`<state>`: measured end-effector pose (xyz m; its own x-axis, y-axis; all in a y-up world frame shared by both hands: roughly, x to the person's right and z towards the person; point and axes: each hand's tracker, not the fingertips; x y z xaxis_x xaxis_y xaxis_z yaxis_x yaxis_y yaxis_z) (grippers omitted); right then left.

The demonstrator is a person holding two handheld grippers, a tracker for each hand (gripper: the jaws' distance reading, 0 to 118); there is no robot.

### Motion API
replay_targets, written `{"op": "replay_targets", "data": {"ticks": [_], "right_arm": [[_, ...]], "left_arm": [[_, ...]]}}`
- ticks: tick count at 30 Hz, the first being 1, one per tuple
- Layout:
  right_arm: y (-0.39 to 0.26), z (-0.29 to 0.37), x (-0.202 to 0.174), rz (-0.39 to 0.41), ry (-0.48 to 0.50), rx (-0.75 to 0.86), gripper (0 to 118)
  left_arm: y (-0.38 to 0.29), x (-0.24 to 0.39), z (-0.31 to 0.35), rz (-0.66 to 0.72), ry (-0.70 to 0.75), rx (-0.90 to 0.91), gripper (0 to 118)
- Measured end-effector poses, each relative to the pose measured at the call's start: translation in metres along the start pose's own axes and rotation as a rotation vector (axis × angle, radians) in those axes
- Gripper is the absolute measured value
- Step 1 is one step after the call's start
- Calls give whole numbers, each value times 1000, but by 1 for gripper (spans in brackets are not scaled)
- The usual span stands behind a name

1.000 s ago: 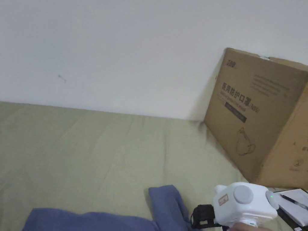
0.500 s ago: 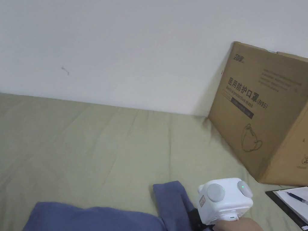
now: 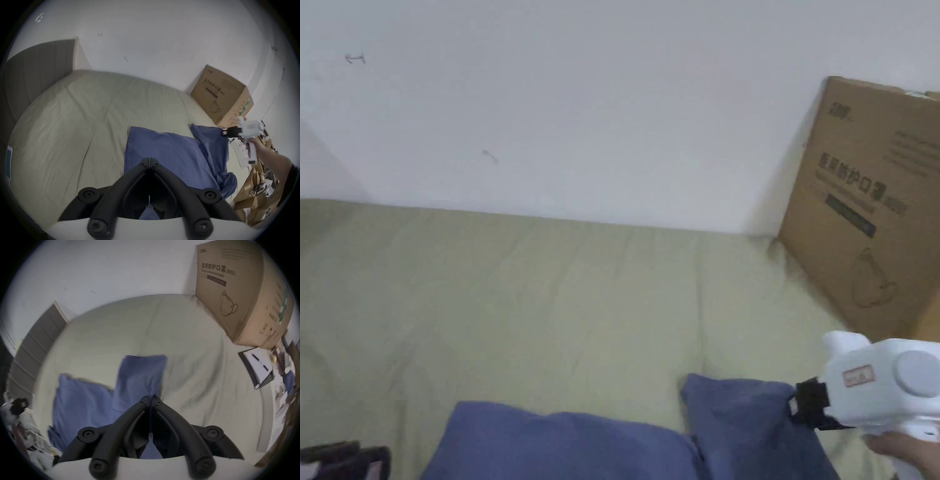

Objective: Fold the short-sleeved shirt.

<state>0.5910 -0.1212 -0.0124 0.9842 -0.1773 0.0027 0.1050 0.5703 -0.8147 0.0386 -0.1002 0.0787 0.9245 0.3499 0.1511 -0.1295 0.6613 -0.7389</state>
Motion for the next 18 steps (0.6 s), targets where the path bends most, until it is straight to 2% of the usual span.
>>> {"op": "replay_targets", "data": {"ticks": [2, 5, 7, 8, 9, 10, 11, 13, 16, 18], "right_arm": [[-3, 6, 4, -18, 31, -3, 1], [-10, 6, -2, 10, 30, -14, 1], [-14, -1, -1, 43, 32, -18, 1], [-14, -6, -1, 45, 39, -24, 1], [-15, -12, 1, 42, 49, -40, 1], [-16, -17, 3, 40, 51, -61, 1], [-18, -22, 3, 46, 44, -71, 1], [-20, -32, 6, 70, 41, -89, 1], [-25, -43, 8, 91, 57, -103, 1], [-29, -51, 8, 91, 62, -115, 1]], "left_arm": [[33, 2, -39, 10, 34, -92, 0], [69, -1, -105, 14, 46, -225, 0], [84, 4, -144, -16, 118, -265, 0], [88, 7, -161, -43, 126, -275, 10], [90, 8, -176, -59, 122, -296, 38], [90, 8, -191, -65, 126, -320, 90], [88, 8, -205, -65, 146, -330, 114], [85, 2, -219, -49, 169, -293, 115], [80, -7, -244, -6, 227, -378, 115], [81, -16, -262, -41, 277, -402, 115]]}}
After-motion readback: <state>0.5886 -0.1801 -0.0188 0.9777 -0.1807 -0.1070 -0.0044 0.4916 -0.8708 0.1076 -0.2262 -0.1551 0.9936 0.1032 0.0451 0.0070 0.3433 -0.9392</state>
